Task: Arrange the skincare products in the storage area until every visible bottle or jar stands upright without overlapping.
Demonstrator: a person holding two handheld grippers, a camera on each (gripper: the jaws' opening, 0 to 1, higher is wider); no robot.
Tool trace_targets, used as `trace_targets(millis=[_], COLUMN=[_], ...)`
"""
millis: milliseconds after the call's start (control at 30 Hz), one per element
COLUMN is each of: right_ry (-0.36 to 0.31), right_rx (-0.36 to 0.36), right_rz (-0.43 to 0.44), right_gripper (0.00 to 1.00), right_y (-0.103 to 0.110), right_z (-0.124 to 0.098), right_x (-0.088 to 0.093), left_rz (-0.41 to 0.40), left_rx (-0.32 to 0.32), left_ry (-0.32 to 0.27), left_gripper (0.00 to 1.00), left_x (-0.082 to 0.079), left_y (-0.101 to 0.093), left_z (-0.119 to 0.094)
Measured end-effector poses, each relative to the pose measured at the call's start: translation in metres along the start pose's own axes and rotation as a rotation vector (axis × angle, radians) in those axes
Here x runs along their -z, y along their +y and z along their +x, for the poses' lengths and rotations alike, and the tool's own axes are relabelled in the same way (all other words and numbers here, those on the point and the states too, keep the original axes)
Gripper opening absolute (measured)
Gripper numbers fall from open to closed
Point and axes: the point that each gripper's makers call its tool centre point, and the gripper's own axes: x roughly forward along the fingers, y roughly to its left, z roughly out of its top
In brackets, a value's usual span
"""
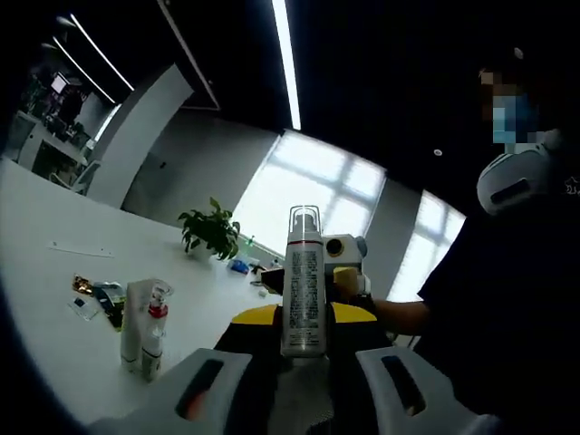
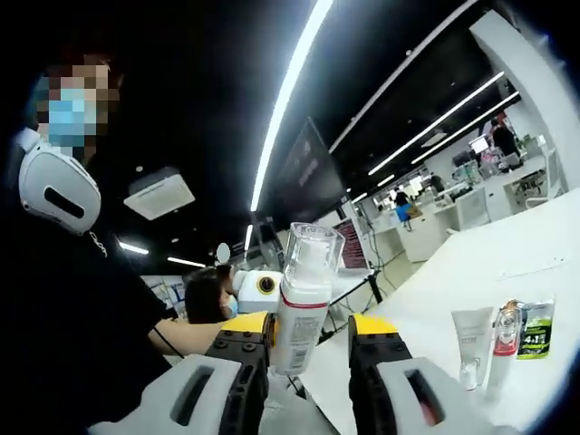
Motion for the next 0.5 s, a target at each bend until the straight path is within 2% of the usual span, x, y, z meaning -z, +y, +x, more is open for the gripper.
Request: trace_targets(millis=[200,233,267,333,367,500], right_ry=[-0.003,-0.004,-0.005,-0.008,-0.006,0.003], right_rx=[-0.048,-0.037,-0.061,-0.1,-0.103,-0.118], right_rz=[0.007,0.001,-0.006,0.036,0.033,0.013], right_gripper=[0.2,0.13,0.12,0.11,0.1,0.09], right_y=[0.005,0.003,0.005,0.008,0.007,0.009], right_z=[-0.003,-0.004,-0.006,-0.011,-0.012,-0.016], right_x=[0.003,0.004,0.004,0.006,0.007,0.013], left_rz=[-0.014,-0.016,-0.019,-0.029,-0.047,-0.049], left_rx=[0.014,0.023,0.047,0.061,0.085,0.092], left_ry=[0.015,0.017,0.023,0.036,0.053,0.091], left_gripper=[0.23,0.23,0.23,0.23,0.23,0.23], left_x=[0.006,0.007,0.009,0.013,0.017,0.024], left_y=[0.0,-0.002,-0.006,-0.008,-0.012,-0.013], left_z=[0.0,0.001,0.001,0.003,0.003,0.006])
